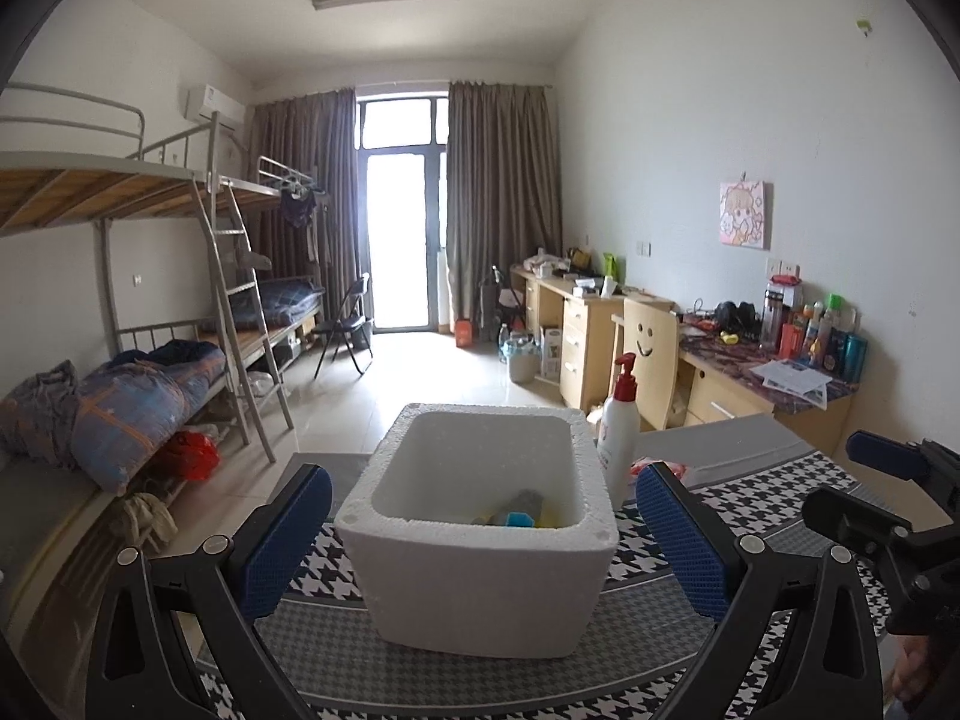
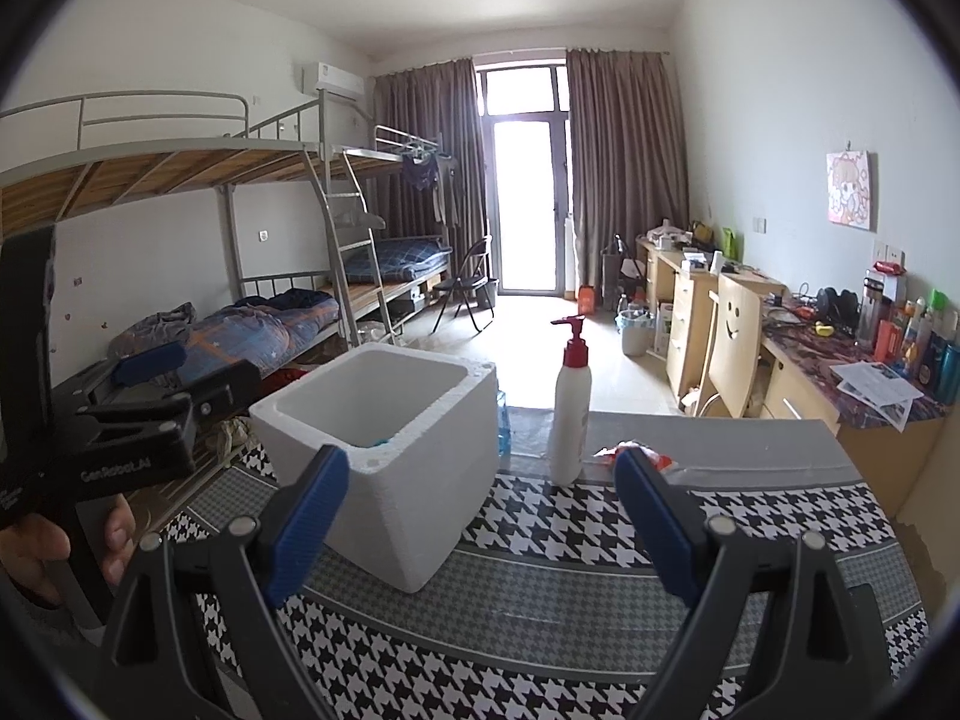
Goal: Organize soft objects
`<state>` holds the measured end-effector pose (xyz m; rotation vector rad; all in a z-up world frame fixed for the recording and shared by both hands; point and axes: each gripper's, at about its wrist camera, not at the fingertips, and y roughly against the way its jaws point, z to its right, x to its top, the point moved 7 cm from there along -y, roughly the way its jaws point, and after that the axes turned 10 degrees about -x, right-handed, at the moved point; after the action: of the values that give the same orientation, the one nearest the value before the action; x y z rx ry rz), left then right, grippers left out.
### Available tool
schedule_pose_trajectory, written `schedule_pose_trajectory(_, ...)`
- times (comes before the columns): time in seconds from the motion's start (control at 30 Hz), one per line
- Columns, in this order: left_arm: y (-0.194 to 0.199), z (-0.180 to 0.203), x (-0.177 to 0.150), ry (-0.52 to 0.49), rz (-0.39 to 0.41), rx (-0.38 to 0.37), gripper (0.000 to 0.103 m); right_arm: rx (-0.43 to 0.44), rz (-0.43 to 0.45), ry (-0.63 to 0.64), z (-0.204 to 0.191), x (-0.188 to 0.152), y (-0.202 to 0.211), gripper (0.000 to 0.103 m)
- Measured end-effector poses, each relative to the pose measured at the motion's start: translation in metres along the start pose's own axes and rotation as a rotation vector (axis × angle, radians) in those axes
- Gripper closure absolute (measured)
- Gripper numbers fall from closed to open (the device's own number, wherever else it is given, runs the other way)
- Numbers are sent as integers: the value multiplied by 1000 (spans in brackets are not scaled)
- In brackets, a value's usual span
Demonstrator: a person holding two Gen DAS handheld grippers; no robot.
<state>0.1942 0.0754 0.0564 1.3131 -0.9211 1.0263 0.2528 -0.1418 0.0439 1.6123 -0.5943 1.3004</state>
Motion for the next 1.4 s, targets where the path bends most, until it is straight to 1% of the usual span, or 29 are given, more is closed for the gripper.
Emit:
schedule_pose_trajectory(0.27,29,5,-4,-12,54,14,1,9,32,5,-11,-3,19,10)
schedule_pose_trajectory(0.4,40,5,-13,-6,63,26,1,12,46,-6,-13,-5,28,10)
schedule_pose_trajectory(0.47,44,5,-16,-8,67,34,1,10,57,-9,-14,-7,33,1)
schedule_pose_trajectory(0.57,49,4,-25,1,66,34,1,3,78,-5,-15,-11,41,1)
schedule_pose_trajectory(0.7,54,5,-34,10,62,25,1,7,72,-3,-18,-19,45,0)
schedule_pose_trajectory(1.07,74,3,-46,7,86,34,1,-13,96,-20,-18,-29,58,0)
schedule_pose_trajectory(1.3,81,9,-51,-2,96,22,1,11,136,-18,-22,-34,68,0)
schedule_pose_trajectory(1.4,84,12,-53,-5,103,24,1,14,138,-21,-23,-37,69,0)
